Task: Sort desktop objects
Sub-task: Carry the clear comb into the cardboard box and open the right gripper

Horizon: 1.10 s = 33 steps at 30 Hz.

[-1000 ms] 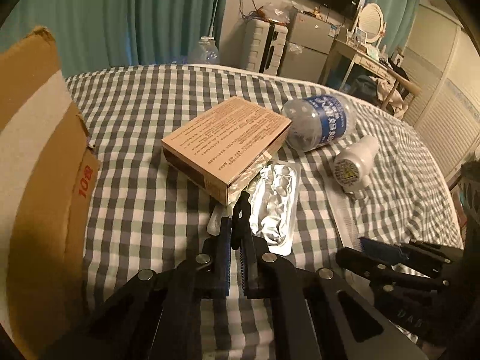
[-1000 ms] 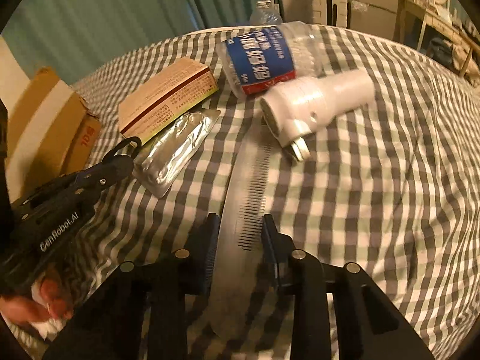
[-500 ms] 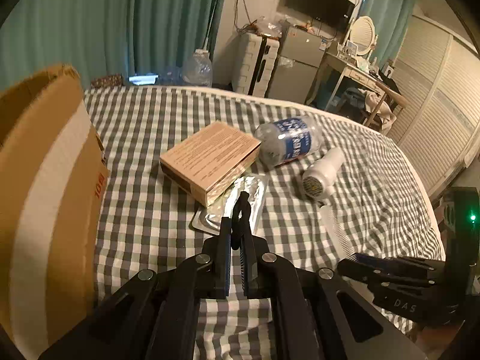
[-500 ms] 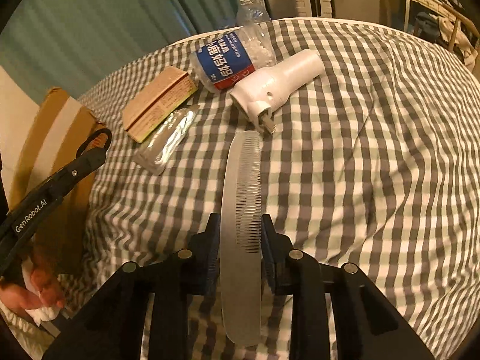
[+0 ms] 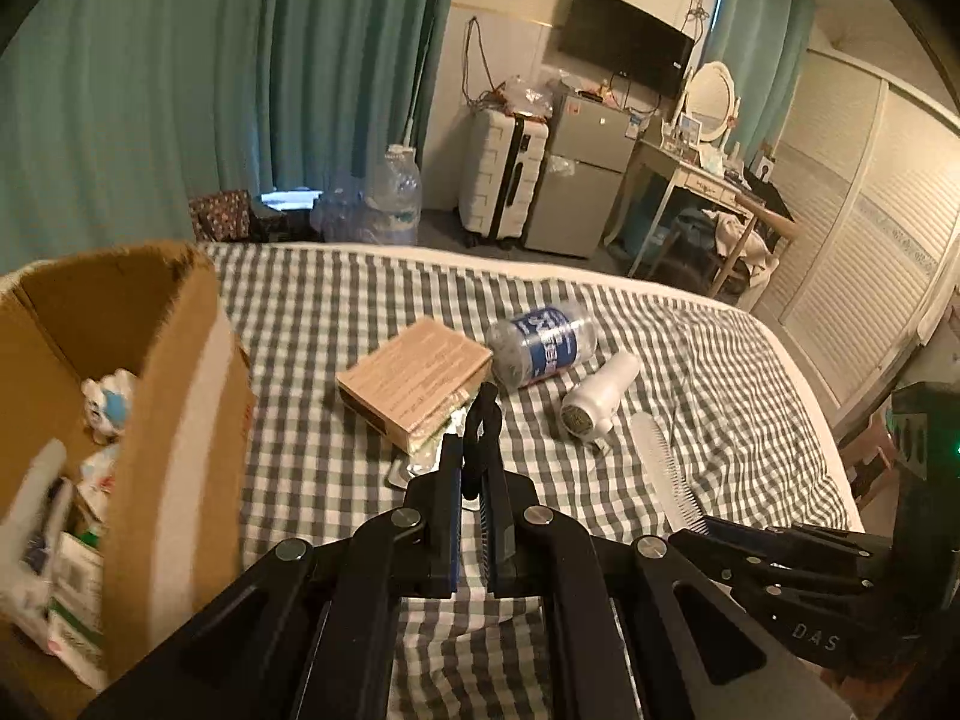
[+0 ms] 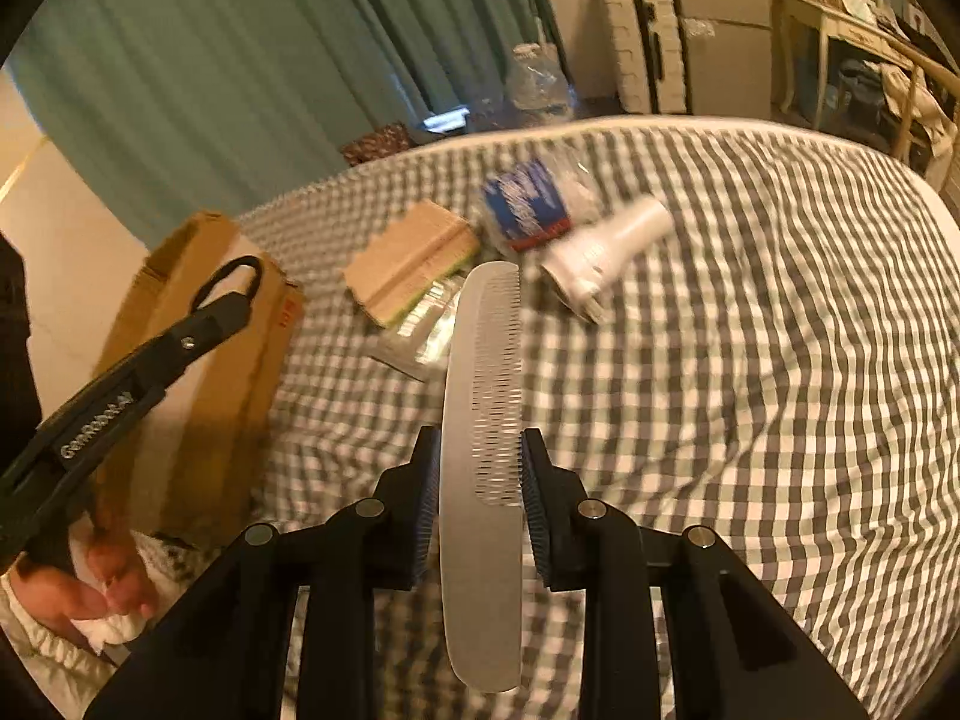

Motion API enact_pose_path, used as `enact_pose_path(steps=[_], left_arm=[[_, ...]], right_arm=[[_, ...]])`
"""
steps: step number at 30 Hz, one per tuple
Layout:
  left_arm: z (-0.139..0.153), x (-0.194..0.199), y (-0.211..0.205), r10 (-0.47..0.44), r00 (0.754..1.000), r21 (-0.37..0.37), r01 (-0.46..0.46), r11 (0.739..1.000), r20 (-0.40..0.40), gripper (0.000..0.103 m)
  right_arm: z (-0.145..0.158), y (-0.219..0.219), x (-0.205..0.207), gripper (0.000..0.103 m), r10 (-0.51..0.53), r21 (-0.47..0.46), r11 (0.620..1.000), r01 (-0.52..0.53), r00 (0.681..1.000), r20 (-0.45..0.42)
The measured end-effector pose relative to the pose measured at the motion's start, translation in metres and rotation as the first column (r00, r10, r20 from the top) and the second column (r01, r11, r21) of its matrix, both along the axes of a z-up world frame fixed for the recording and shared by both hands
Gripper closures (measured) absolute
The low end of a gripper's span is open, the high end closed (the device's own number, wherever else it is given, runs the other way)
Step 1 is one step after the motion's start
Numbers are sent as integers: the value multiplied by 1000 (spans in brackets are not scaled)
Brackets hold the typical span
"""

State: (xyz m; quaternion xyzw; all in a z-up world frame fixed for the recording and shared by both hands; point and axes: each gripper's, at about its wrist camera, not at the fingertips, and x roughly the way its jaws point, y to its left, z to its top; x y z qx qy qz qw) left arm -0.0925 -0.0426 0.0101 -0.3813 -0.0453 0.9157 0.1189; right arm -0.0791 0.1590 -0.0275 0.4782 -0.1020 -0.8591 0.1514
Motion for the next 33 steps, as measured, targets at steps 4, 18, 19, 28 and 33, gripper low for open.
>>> enact_pose_path(steps=[4,18,19,28,33], left_arm=[[21,7,-17,34,999,-2,-34,999,-3,98],[64,27,-152,234,971,14,-234,972,-45,98],[63,26,-163,250,967,15,-249,968,-44,98],[36,0,-223,303,953,-20,-302,953,18,98],[17,-11,-231,338,940,-68,-334,940,53,92]], right_arm=[[24,-23,5,77,43,-28,999,-44,998,-46],[77,-162,-13,77,269,-84,956,-282,953,-137],[77,-171,-16,77,274,-91,954,-287,952,-134],[51,-246,-58,77,330,-130,933,-335,942,-63],[41,-265,-74,76,343,-156,925,-347,938,-53]])
